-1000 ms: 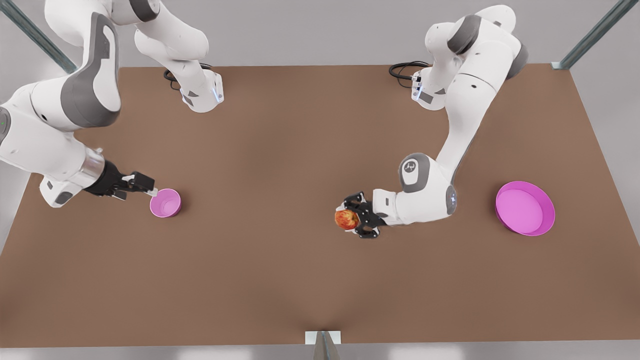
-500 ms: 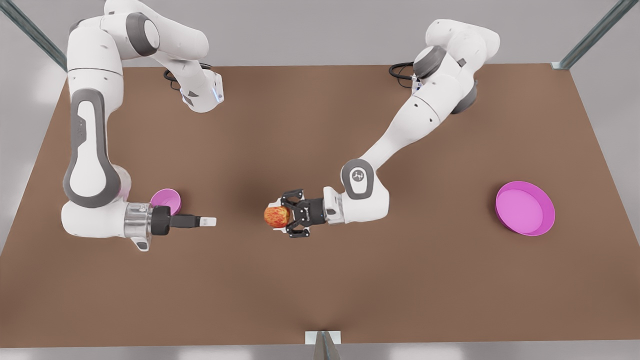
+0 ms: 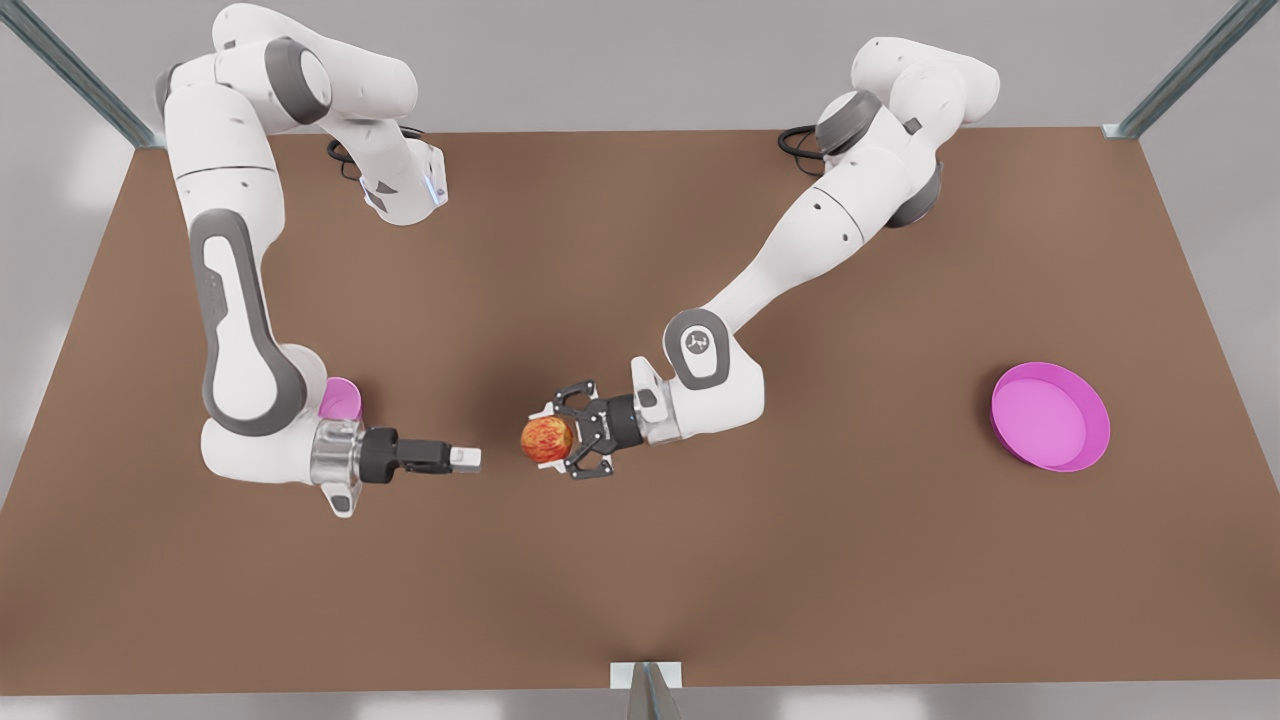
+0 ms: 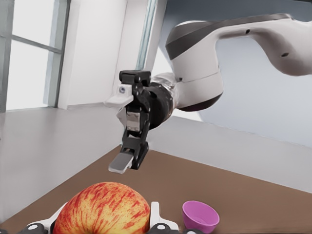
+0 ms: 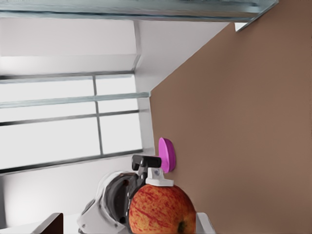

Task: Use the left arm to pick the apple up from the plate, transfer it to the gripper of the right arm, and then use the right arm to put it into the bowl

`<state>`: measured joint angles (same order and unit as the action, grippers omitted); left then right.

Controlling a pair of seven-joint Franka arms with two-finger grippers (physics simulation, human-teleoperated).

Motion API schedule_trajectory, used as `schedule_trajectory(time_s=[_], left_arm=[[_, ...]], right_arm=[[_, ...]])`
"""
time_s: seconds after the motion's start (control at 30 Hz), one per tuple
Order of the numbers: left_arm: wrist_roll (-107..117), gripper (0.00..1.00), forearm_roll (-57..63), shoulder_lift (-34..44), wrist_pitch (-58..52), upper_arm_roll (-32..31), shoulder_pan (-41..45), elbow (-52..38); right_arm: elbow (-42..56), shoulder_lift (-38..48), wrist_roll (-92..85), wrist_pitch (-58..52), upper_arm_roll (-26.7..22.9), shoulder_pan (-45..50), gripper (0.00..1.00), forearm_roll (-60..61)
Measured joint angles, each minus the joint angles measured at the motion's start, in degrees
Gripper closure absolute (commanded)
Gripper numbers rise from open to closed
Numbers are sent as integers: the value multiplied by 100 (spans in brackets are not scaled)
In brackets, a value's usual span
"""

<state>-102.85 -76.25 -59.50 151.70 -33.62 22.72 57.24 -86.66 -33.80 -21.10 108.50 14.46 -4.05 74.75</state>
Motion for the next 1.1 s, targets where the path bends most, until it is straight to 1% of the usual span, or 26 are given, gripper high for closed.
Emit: schedule_trajectory(time_s=[0.27, 0.47, 0.63, 1.1], left_arm=[[-794, 23, -86, -8, 115, -27, 50, 0], [-1184, 23, -147, -11, 228, -36, 124, 0], [-1414, 23, -163, -11, 283, -35, 135, 0], [-1800, 23, -167, -10, 343, -21, 163, 0]], right_arm=[[-296, 91, -453, -317, 1, 15, 0, -101], [-250, -29, -680, -472, 3, 194, 0, -135], [-156, -189, -822, -398, 7, 311, 0, -116], [-128, -257, -1047, -94, 10, 720, 0, 78]])
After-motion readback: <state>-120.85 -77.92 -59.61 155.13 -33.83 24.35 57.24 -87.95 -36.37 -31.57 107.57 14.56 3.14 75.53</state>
